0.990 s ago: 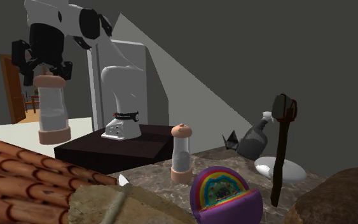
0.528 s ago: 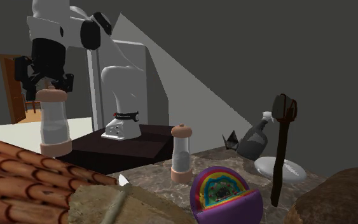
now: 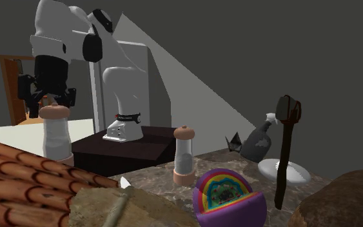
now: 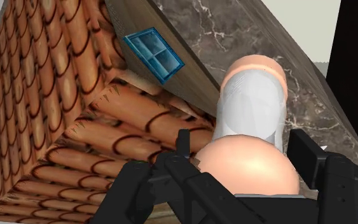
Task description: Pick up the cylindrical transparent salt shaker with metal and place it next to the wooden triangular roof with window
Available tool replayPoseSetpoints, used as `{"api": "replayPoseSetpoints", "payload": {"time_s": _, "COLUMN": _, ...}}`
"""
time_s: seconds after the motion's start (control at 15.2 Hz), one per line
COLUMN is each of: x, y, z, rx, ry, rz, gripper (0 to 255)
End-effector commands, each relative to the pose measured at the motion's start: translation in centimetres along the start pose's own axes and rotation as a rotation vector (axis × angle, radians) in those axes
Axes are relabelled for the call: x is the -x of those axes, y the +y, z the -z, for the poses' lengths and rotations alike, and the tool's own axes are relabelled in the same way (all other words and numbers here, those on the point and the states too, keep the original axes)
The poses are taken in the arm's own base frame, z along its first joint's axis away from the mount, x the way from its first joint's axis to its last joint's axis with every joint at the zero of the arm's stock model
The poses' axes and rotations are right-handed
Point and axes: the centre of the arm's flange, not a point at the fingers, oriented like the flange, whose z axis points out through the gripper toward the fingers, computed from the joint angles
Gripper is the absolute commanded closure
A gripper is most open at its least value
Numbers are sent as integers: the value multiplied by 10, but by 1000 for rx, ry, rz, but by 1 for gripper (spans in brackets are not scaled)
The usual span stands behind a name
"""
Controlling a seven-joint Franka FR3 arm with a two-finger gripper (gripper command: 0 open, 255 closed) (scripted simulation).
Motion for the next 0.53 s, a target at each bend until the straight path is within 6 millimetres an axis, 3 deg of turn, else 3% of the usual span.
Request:
{"api": "replayPoseSetpoints", "payload": {"time_s": 0.0, "x": 1, "y": -3, "z": -10, "rx": 1, "ry": 0, "rz": 0, "gripper": 255}}
{"api": "replayPoseSetpoints", "payload": {"time_s": 0.46, "x": 6, "y": -13, "z": -45, "rx": 1, "ry": 0, "rz": 0, "gripper": 255}}
